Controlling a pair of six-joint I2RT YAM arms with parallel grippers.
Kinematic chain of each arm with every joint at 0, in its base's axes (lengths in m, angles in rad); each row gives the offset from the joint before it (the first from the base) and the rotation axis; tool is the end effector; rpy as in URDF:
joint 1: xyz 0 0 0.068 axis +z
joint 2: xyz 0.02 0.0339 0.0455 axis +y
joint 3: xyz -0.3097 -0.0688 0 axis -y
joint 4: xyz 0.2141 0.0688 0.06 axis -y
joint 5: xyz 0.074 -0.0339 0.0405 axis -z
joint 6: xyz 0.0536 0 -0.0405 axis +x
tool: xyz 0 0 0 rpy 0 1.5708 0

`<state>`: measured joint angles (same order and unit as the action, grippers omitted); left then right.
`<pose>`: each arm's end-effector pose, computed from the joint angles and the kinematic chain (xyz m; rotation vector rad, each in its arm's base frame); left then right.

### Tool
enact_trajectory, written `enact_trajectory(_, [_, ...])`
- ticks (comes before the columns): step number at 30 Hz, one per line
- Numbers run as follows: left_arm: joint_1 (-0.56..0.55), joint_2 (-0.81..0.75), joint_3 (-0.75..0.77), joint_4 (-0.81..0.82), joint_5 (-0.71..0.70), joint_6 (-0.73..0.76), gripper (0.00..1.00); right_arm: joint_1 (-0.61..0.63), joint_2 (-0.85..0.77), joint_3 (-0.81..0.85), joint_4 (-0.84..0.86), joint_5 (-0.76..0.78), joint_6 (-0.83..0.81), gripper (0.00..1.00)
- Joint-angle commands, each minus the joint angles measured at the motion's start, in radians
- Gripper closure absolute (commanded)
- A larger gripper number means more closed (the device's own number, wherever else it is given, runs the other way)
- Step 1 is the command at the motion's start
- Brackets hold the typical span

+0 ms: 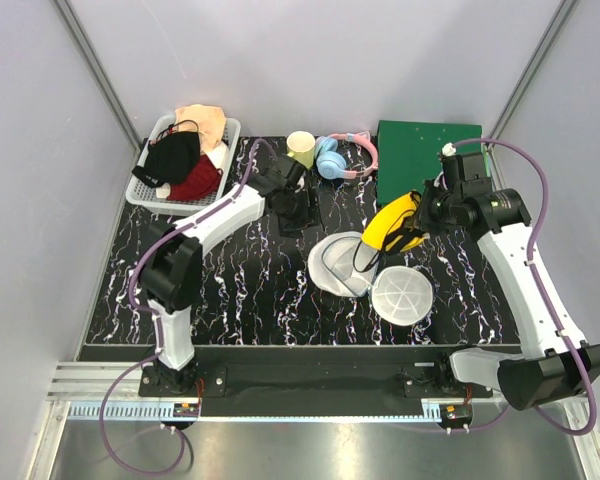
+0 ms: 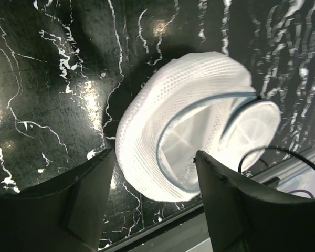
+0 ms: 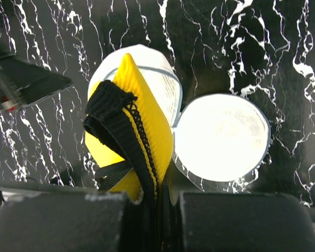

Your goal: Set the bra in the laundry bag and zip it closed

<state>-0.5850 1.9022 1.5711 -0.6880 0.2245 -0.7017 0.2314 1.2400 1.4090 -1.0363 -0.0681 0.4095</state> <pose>0.3343 -0.2358 0.2860 -0.0726 2.7445 -0.7134 0.1966 0.0501 0.4044 0.1889 2.4629 0.3654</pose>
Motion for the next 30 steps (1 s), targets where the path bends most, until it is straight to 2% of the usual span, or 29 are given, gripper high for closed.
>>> enact_trajectory(1, [-0.032, 0.018, 0.024, 0.033, 0.021, 0.01, 0.38, -0.015, -0.039, 0.059, -0.028, -0.041, -0.021, 1.0])
enact_trajectory(5, [-0.052, 0.061, 0.001, 0.054, 0.059, -0.001, 0.48, -0.023, -0.024, 0.054, -0.013, -0.07, -0.028, 1.0])
enact_trajectory(15, [-0.059, 0.127, -0.046, 0.091, 0.099, -0.041, 0.5, -0.024, 0.059, 0.085, 0.074, -0.186, 0.002, 1.0])
enact_trajectory(17, [-0.061, 0.138, -0.048, 0.1, 0.111, -0.036, 0.56, -0.024, 0.087, 0.082, 0.087, -0.216, -0.001, 1.0])
enact_trajectory(18, [-0.061, 0.141, -0.045, 0.1, 0.119, -0.036, 0.66, -0.024, 0.093, 0.07, 0.096, -0.222, 0.006, 1.0])
enact_trajectory(19, [-0.061, 0.143, -0.045, 0.099, 0.125, -0.038, 0.7, -0.024, 0.096, 0.041, 0.125, -0.234, 0.012, 1.0])
enact_trajectory(20, [-0.061, 0.133, -0.043, 0.102, 0.125, -0.039, 0.81, -0.024, 0.095, 0.024, 0.142, -0.242, 0.026, 1.0])
enact_trajectory(23, [-0.061, 0.083, -0.045, 0.085, 0.096, -0.032, 0.98, -0.024, 0.081, -0.06, 0.223, -0.278, 0.043, 1.0])
enact_trajectory(27, [-0.065, -0.024, -0.088, 0.076, 0.078, -0.059, 1.0, -0.02, 0.081, -0.155, 0.339, -0.373, 0.064, 1.0])
enact_trajectory(30, [-0.067, -0.095, -0.127, 0.071, 0.088, -0.079, 1.0, -0.02, 0.085, -0.244, 0.421, -0.354, 0.098, 1.0])
